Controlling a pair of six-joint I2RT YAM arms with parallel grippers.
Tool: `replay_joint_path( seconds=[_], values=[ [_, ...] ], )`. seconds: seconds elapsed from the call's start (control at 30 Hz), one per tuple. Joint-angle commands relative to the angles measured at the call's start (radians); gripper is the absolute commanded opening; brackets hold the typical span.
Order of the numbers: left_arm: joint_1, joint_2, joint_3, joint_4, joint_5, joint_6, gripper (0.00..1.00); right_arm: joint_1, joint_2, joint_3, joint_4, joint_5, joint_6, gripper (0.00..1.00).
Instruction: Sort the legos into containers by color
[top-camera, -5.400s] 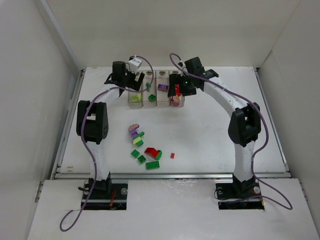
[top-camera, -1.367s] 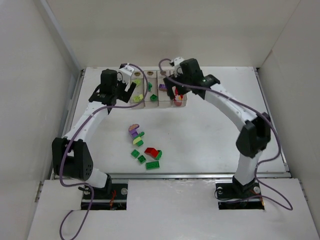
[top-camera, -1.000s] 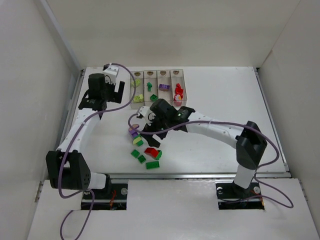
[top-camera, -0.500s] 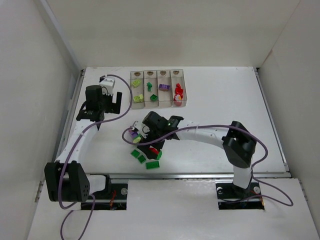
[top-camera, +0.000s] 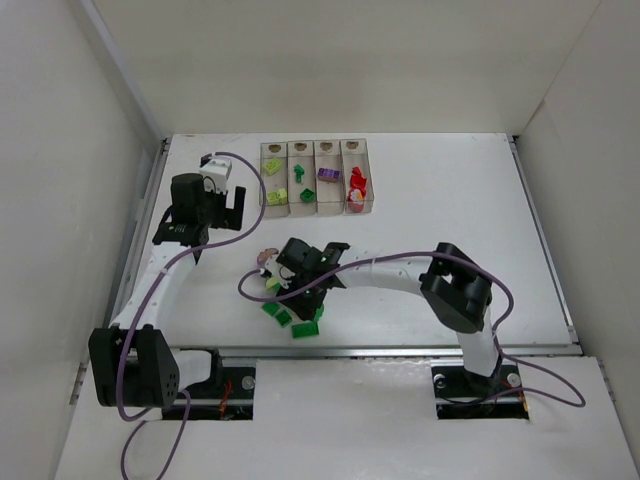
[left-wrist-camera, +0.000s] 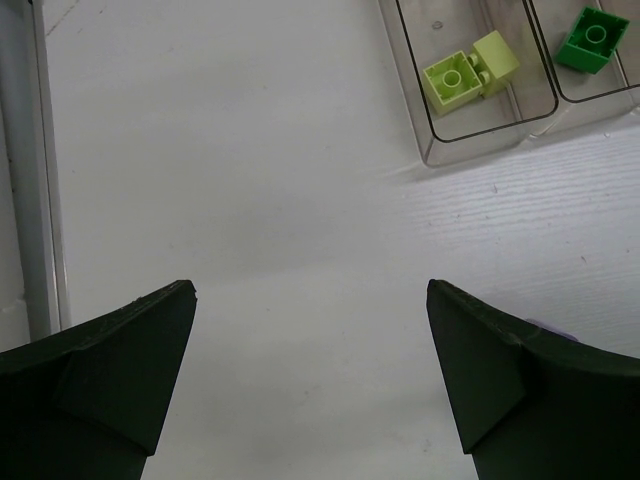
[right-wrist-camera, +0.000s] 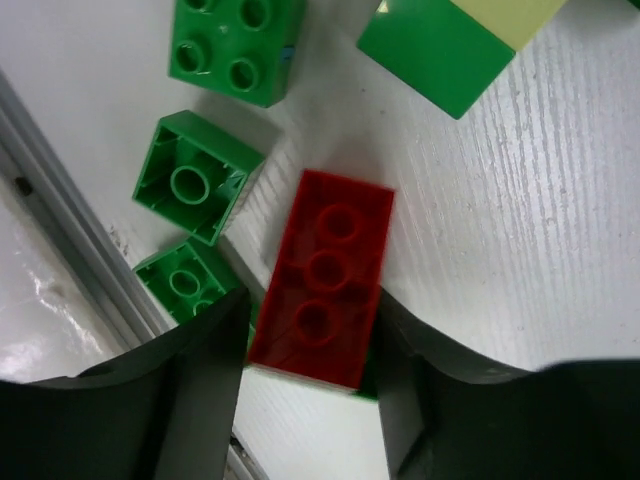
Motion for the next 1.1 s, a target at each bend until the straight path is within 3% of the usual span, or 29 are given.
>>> replay_joint_path(
  seconds=[0.0,0.07,0.1,0.23,0.4,0.47,0.6,0.7,0.73,0.83,1.07],
  values=[
    [-0.002,-0.041,-0.004,0.013,0.036,-0.012,1.0,0.004,0.002,0.046,-0.013,0.022,0.017,0.53],
    [-0.002,-0.05,-0.004,0.013,0.045,-0.003,1.0,0.004,-0.012,0.046,-0.002,0.022,0.017,0.4],
    [-0.002,-0.05,-0.004,0.004,0.054,-0.003,1.0,0.004,-0.021,0.046,-0.002,0.022,0.017,0.25],
    [-0.002,-0.068,0.005,-0.005,0.117,0.02,1.0,0.004,-0.041,0.055,-0.03,0.031,0.017,0.0],
    [-0.002,-0.096,0.014,-0.016,0.278,0.088,1.0,-0.063,-0.157,0.055,-0.039,0.022,0.064,0.0],
    [-0.015,-0.114,0.023,-0.016,0.303,0.097,1.0,-0.149,-0.191,0.067,-0.05,0.013,0.102,0.0],
    [-0.072,-0.133,0.033,0.052,0.312,0.122,1.0,-0.359,-0.274,0.095,0.031,-0.044,0.291,0.0],
    [-0.107,-0.133,0.045,0.125,0.321,0.097,1.0,-0.498,-0.306,0.094,0.174,-0.139,0.542,0.0],
    [-0.141,-0.124,0.059,0.144,0.321,0.097,1.0,-0.517,-0.316,0.084,0.306,-0.159,0.676,0.0],
    [-0.219,-0.07,0.111,0.194,0.321,0.056,1.0,-0.529,-0.316,0.11,0.448,-0.141,0.857,0.0],
    [-0.333,0.068,0.217,0.309,0.321,-0.062,1.0,-0.486,-0.237,0.299,0.449,-0.065,0.905,0.0]
  ],
)
